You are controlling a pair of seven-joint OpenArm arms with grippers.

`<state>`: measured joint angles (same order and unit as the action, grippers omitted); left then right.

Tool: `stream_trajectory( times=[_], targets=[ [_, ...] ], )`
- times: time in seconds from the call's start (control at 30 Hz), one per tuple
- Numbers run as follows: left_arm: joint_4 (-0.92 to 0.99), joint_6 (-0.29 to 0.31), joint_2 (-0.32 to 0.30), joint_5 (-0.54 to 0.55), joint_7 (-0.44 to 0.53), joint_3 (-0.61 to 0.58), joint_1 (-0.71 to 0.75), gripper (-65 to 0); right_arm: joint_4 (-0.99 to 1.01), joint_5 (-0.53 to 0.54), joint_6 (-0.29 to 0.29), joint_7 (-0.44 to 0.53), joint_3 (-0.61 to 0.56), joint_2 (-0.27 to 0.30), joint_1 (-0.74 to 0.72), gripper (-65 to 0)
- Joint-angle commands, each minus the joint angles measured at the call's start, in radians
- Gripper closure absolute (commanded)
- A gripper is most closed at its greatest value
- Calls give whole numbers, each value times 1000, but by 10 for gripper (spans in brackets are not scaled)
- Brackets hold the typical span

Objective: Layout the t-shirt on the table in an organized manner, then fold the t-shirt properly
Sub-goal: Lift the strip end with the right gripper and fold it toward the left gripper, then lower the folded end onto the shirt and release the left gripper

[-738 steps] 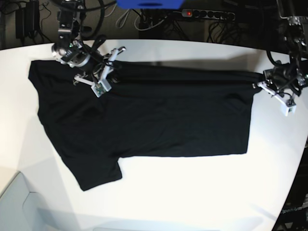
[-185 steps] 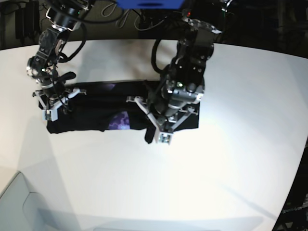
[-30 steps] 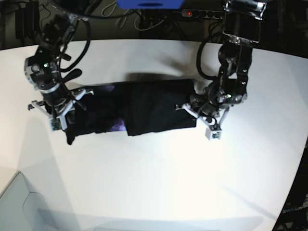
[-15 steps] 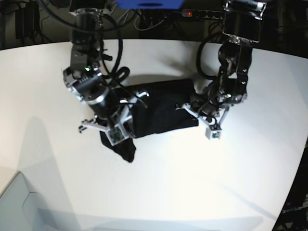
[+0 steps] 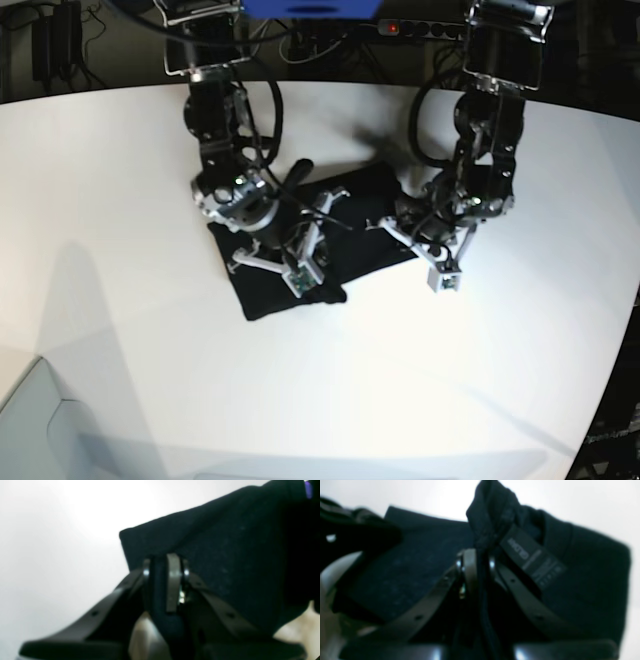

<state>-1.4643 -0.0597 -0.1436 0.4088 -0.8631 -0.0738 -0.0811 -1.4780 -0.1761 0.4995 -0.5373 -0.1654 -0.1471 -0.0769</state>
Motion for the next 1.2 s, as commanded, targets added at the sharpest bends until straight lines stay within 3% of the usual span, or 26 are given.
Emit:
stream_trajectory(
  times=[0.0,0.27,0.43,0.6,0.83,0.97,1.17],
  targets=[
    [-20,1,0,5,11,2,-18,-83,-5,20,0,29,-15,-10,-17,0],
    [-233,1,-21,5,0,13,43,-83,76,20,-2,65,-6,-10,-48,0],
    [-303,1,-43,5,0,130,160,-83,73,20,-2,65,33,-10,-48,0],
    [-207,1,-37,5,0,231,206,-81,70,20,-2,65,34,-10,-48,0],
    [-9,1,-35,5,6,187,122,-81,-20,22,-2,61,27,-10,-39,0],
    [7,1,-35,5,8,144,96,-81,-117,23,0,16,17,-10,-13,0],
    [15,1,-31,5,9,130,74,-81,-243,25,1,-42,-110,-10,45,0]
  ],
)
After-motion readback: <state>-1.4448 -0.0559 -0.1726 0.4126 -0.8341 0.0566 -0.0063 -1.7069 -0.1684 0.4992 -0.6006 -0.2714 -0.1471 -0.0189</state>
